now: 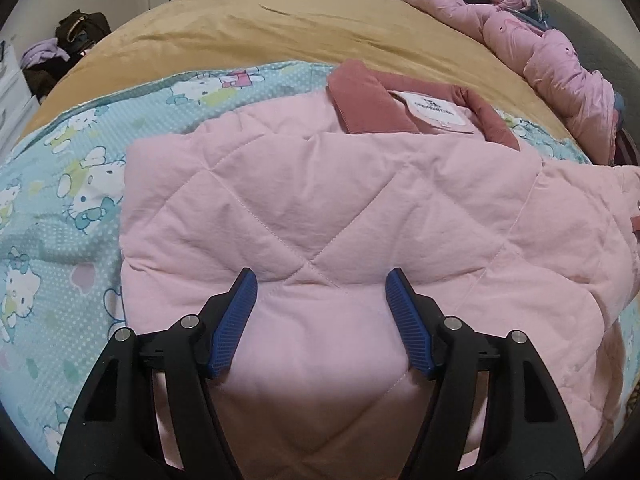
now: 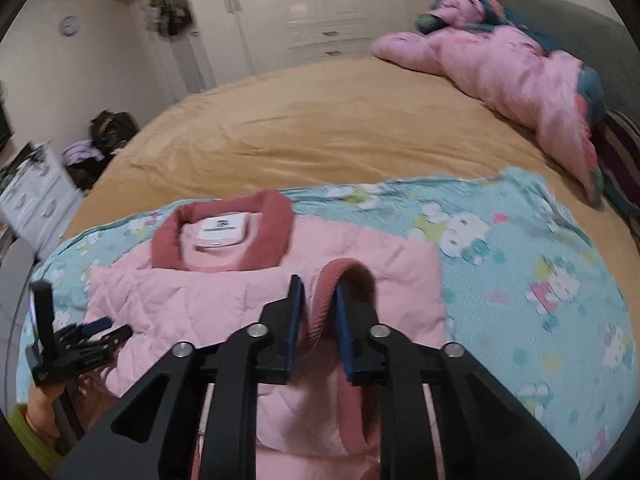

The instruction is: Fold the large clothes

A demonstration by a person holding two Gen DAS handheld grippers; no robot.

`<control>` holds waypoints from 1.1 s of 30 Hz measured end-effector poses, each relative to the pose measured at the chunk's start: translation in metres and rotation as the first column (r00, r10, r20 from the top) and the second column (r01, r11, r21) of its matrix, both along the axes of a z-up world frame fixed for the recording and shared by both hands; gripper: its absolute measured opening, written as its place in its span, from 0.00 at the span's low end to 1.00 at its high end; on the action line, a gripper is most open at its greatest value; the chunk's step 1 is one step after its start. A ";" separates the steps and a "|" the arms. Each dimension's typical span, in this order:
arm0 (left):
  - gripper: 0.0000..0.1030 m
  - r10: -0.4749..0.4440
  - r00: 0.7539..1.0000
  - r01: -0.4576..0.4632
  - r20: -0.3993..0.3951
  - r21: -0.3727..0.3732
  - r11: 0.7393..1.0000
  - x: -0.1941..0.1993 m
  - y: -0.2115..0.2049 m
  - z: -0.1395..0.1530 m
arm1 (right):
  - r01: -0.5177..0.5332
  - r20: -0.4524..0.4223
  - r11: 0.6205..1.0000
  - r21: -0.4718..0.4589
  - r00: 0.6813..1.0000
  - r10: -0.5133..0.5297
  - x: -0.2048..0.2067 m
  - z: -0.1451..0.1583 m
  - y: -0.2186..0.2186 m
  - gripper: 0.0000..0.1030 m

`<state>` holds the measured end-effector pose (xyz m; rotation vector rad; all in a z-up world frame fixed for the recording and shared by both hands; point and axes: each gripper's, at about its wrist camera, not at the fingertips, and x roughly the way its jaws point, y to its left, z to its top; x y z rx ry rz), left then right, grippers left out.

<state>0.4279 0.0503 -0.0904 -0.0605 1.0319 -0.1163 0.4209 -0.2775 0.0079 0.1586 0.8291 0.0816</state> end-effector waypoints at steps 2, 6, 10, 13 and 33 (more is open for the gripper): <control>0.58 0.004 1.000 -0.004 -0.003 -0.011 1.000 -0.002 0.000 -0.001 | 0.030 0.056 1.000 0.007 0.998 -0.031 -0.008 0.010 0.000 0.37; 0.58 0.009 1.000 -0.009 0.004 -0.009 1.000 -0.001 0.000 -0.004 | -0.050 0.110 0.998 0.022 0.993 0.048 -0.015 0.017 0.024 0.51; 0.58 0.012 1.000 -0.012 0.010 -0.012 1.000 -0.001 0.001 -0.005 | -0.173 0.054 0.983 -0.067 0.983 0.177 -0.007 -0.001 0.073 0.53; 0.58 0.008 1.000 -0.008 0.010 -0.015 1.000 0.000 0.002 -0.006 | -0.225 -0.018 0.969 -0.098 0.974 0.225 0.001 -0.021 0.099 0.64; 0.59 -0.016 0.998 0.013 0.054 0.055 0.998 -0.013 -0.006 0.015 | -0.198 -0.212 0.976 -0.089 0.961 0.176 0.027 -0.083 0.095 0.85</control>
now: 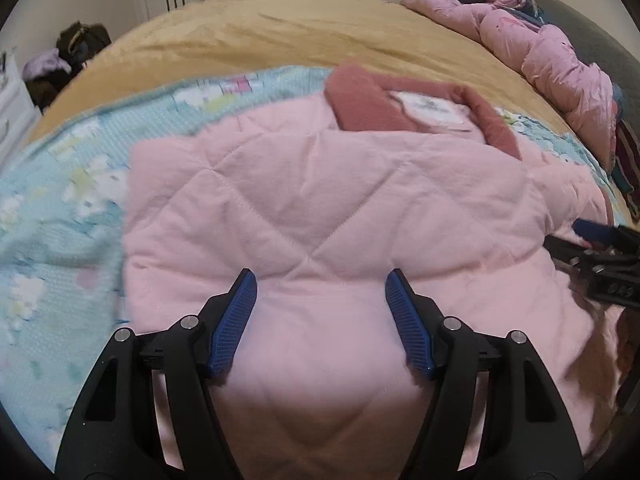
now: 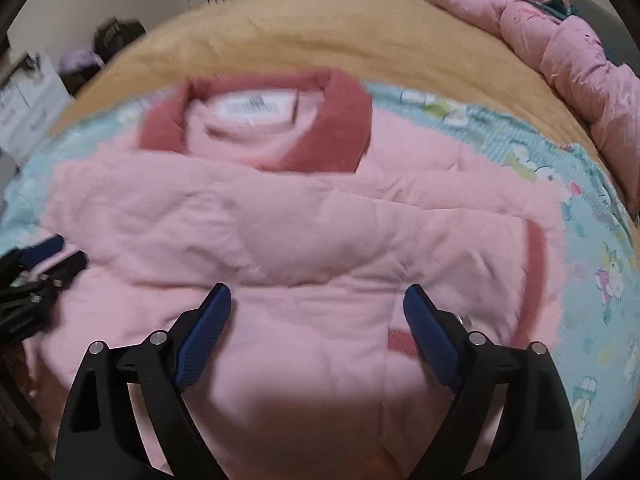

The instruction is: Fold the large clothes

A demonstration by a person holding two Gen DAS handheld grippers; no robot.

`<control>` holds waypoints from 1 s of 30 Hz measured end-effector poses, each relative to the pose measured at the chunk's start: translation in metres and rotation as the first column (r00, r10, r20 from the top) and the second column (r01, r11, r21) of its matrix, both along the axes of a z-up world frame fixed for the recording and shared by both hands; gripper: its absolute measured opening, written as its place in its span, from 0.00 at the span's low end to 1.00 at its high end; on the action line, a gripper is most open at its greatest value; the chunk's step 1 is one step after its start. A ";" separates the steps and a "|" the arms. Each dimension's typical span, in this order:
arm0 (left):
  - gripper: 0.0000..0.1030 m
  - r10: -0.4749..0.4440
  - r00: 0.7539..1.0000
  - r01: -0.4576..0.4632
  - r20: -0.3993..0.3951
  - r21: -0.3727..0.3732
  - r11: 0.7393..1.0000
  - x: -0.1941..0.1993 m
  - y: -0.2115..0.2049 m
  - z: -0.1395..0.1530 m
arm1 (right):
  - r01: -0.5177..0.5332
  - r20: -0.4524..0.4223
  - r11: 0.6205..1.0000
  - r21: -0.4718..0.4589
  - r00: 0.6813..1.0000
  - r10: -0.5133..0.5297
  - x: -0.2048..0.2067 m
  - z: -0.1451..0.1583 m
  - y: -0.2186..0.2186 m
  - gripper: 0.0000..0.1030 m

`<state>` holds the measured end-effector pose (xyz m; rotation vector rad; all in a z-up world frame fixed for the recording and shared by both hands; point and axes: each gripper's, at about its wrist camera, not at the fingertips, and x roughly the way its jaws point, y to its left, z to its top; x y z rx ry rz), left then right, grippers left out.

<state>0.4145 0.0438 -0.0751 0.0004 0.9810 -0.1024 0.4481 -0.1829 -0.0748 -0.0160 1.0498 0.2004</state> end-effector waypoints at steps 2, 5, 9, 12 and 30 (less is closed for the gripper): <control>0.67 -0.031 0.998 0.032 0.055 -0.010 0.999 -0.016 -0.004 0.020 | -0.011 0.052 0.999 0.046 0.999 0.008 -0.019 0.020 -0.006 0.85; 0.73 -0.056 0.996 0.058 0.074 -0.030 0.998 -0.036 -0.010 0.034 | -0.039 0.101 0.997 0.070 0.994 0.032 -0.047 0.038 -0.007 0.86; 0.74 -0.088 0.996 0.088 0.036 -0.013 0.996 -0.049 -0.023 0.023 | -0.064 0.115 0.995 0.071 0.992 0.056 -0.069 0.040 -0.004 0.86; 0.75 -0.076 0.997 0.076 -0.010 -0.044 0.996 -0.046 -0.022 0.003 | -0.057 0.102 0.997 0.053 0.993 0.051 -0.074 0.032 0.000 0.86; 0.79 -0.053 0.998 0.050 -0.023 -0.113 0.992 -0.046 -0.017 -0.011 | 0.040 0.003 0.993 0.108 0.999 -0.041 -0.056 -0.017 -0.009 0.92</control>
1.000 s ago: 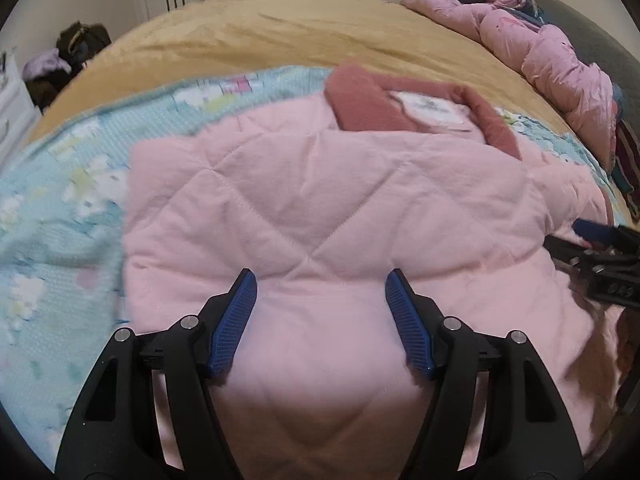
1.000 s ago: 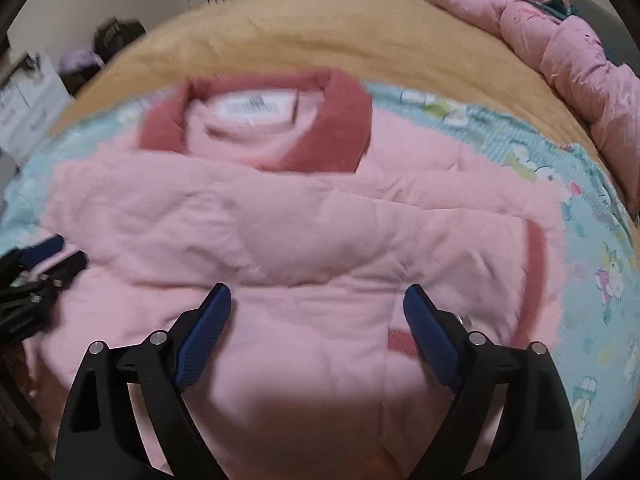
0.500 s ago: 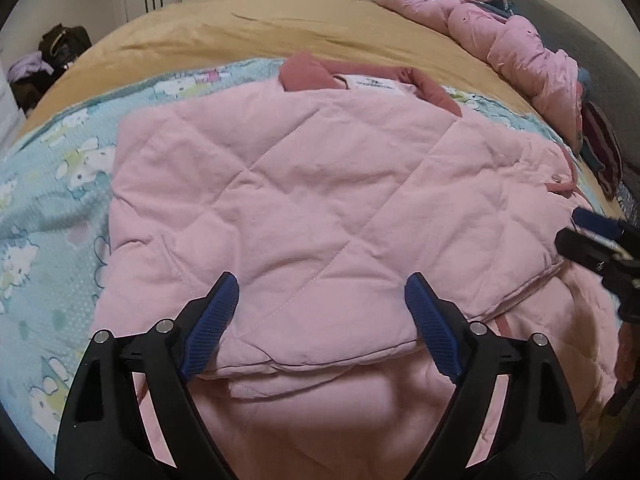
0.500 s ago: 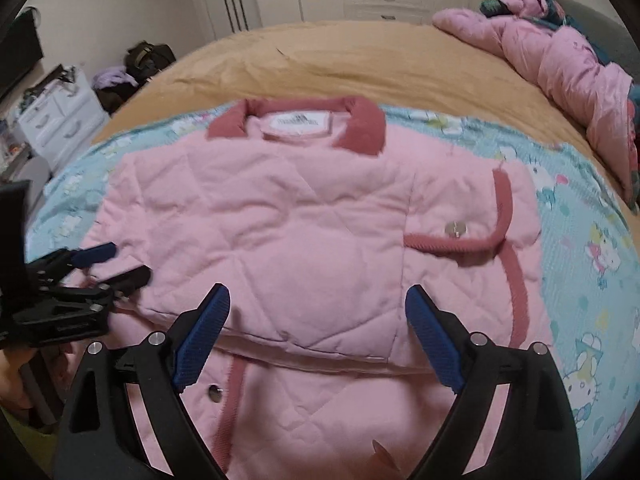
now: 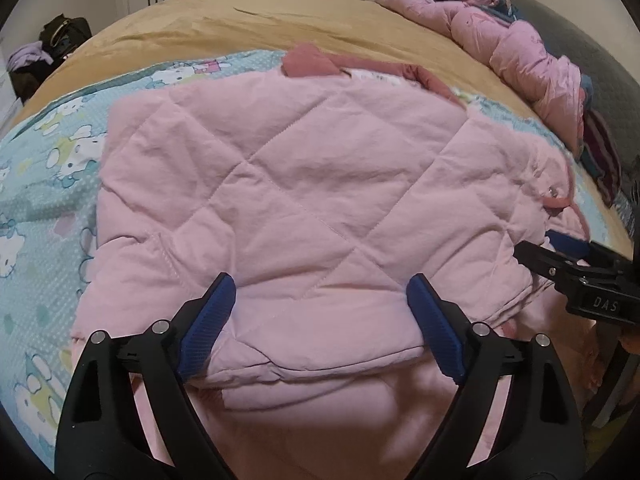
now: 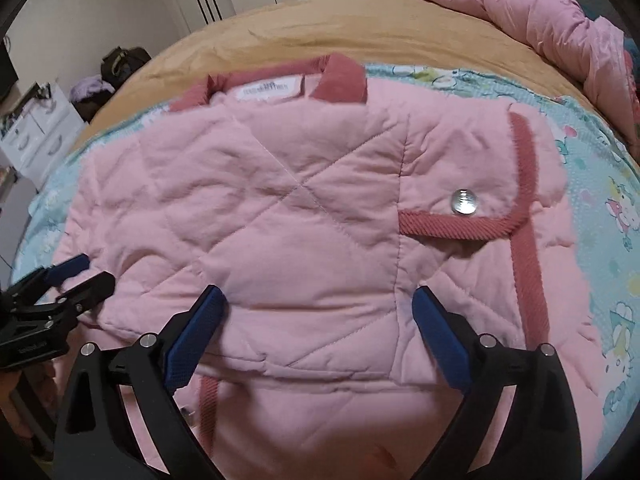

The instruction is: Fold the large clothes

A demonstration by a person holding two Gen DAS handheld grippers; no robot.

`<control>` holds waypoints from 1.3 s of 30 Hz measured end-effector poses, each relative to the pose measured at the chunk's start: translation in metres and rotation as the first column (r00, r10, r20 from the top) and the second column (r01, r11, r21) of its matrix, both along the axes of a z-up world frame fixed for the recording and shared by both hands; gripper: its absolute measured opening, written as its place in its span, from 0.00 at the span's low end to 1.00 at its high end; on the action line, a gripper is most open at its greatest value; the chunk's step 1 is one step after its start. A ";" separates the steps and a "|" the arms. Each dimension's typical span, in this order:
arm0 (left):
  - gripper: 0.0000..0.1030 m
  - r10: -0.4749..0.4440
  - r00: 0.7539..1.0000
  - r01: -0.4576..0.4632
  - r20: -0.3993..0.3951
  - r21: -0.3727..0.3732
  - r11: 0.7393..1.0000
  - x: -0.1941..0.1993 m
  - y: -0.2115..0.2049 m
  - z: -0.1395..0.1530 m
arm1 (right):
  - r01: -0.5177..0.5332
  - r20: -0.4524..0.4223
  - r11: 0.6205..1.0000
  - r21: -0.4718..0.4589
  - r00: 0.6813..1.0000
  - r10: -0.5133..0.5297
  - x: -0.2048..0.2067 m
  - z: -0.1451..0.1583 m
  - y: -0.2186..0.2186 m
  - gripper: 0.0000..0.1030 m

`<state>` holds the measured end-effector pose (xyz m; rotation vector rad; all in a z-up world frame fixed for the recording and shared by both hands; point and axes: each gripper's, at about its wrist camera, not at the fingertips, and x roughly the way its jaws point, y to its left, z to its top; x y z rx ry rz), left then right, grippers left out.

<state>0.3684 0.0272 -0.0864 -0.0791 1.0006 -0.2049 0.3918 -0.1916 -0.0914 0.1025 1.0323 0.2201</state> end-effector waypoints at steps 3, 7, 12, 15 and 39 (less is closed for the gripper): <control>0.91 0.016 1.000 -0.016 -0.001 -0.039 0.999 -0.009 0.006 0.014 | -0.022 0.048 1.000 0.023 0.999 0.021 -0.018 0.022 -0.003 0.94; 0.91 0.040 0.999 -0.038 0.025 -0.083 0.996 -0.028 0.011 0.039 | -0.051 0.132 0.997 0.061 0.990 0.042 -0.048 0.058 -0.004 0.96; 0.91 0.054 0.995 -0.046 0.079 -0.101 0.994 -0.058 0.016 0.072 | -0.080 0.212 0.993 0.084 0.975 0.060 -0.083 0.098 -0.006 0.96; 0.91 0.062 0.991 -0.049 0.117 -0.113 0.992 -0.079 0.022 0.090 | -0.087 0.247 0.992 0.086 0.967 0.064 -0.106 0.117 -0.010 0.96; 0.91 0.074 0.960 -0.045 0.270 -0.111 0.993 -0.209 0.058 0.142 | -0.118 0.357 0.991 0.060 0.930 0.089 -0.229 0.178 -0.018 0.96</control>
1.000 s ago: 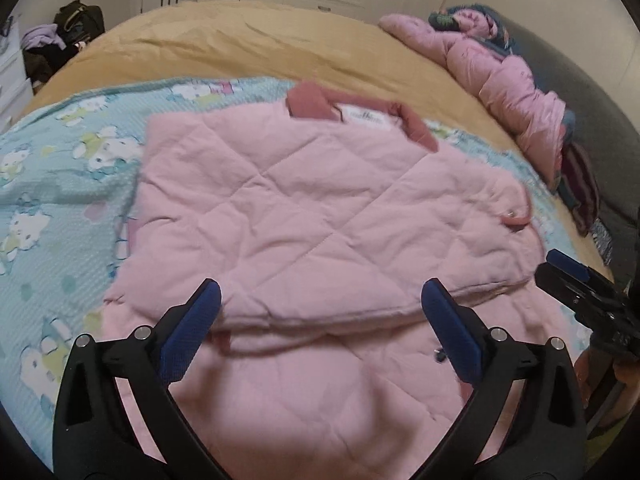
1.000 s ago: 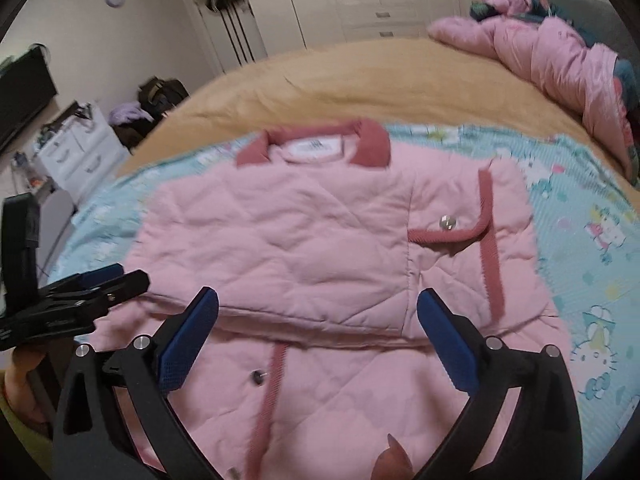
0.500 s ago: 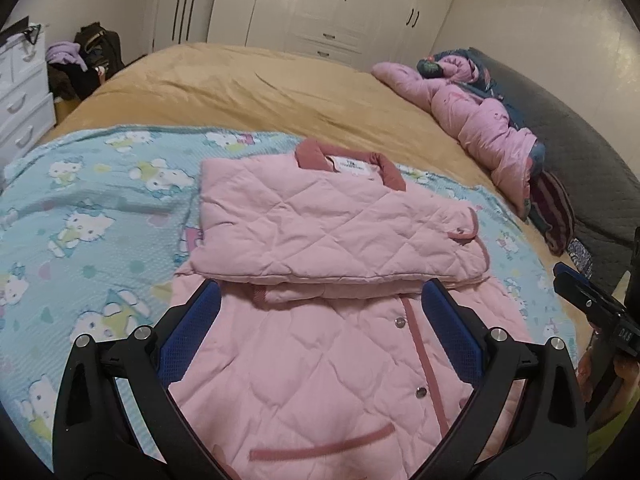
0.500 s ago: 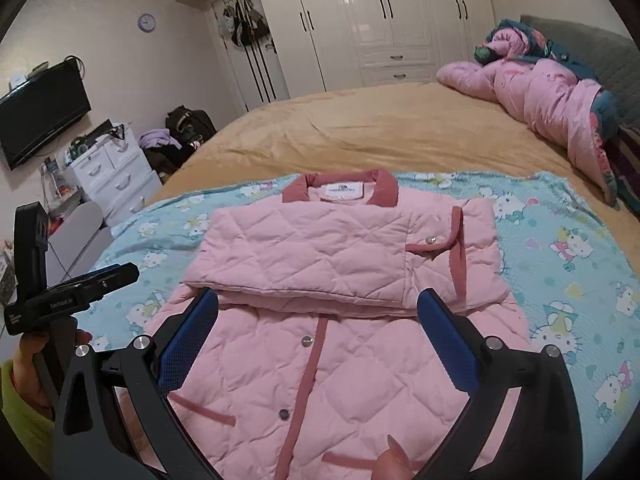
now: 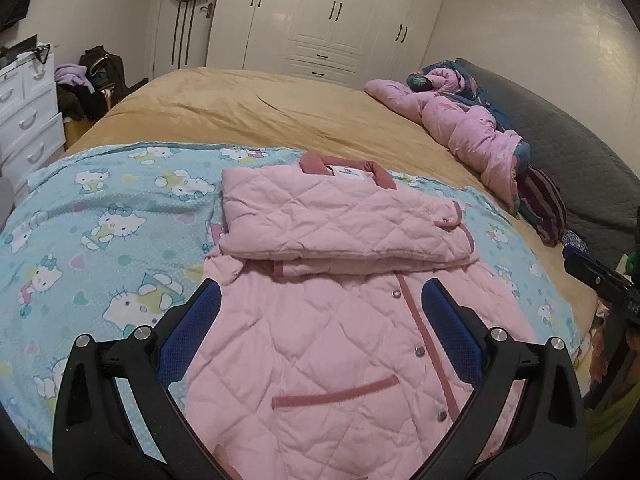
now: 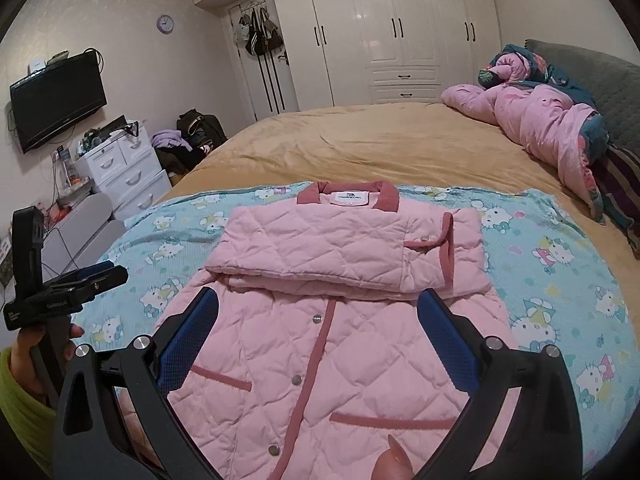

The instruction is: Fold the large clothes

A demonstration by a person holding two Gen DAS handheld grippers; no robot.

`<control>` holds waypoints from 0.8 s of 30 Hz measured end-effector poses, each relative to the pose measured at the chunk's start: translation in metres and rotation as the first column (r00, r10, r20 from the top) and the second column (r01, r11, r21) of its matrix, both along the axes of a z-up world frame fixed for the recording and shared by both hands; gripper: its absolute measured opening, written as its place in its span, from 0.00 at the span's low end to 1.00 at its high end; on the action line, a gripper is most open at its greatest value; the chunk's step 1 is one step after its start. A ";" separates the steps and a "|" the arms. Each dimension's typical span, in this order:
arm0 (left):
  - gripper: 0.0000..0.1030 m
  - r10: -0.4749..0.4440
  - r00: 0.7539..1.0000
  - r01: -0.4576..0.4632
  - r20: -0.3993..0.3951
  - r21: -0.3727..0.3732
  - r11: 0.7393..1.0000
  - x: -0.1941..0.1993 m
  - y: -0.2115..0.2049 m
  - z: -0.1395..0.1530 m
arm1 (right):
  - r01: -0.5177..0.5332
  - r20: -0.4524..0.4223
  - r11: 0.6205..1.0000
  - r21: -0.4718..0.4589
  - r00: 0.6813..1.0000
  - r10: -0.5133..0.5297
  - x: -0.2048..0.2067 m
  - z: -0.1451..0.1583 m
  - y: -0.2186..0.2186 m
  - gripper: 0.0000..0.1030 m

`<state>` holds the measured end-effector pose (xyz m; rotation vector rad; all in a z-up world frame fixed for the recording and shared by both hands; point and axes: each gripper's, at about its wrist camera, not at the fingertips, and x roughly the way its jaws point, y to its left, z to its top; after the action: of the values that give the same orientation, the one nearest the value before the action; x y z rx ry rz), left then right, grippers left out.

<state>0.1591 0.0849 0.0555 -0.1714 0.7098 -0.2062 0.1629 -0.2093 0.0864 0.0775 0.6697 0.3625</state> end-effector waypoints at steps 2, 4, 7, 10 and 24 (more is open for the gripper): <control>0.91 -0.009 1.000 0.009 0.001 0.000 1.000 -0.005 -0.001 -0.001 | 0.001 -0.003 1.000 -0.001 1.000 -0.001 -0.005 -0.002 0.001 0.96; 0.91 -0.019 1.000 0.019 0.000 0.003 1.000 -0.009 -0.001 -0.002 | -0.002 -0.004 1.000 -0.005 1.000 0.002 -0.011 -0.004 0.003 0.96; 0.91 -0.022 1.000 0.022 0.000 0.012 1.000 -0.016 -0.001 -0.006 | -0.007 -0.002 1.000 -0.021 1.000 0.007 -0.018 -0.008 0.005 0.96; 0.91 -0.028 1.000 0.028 -0.003 0.010 1.000 -0.023 -0.002 -0.009 | -0.012 -0.004 0.999 -0.031 1.000 0.012 -0.027 -0.014 0.006 0.96; 0.91 -0.044 0.998 0.046 -0.045 0.040 0.998 -0.054 -0.003 -0.045 | 0.034 -0.090 0.998 -0.055 0.995 -0.039 -0.062 -0.067 -0.027 0.96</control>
<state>0.1046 0.0819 0.0106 -0.1212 0.7621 -0.2316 0.1006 -0.2365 0.0193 0.0549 0.7666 0.3072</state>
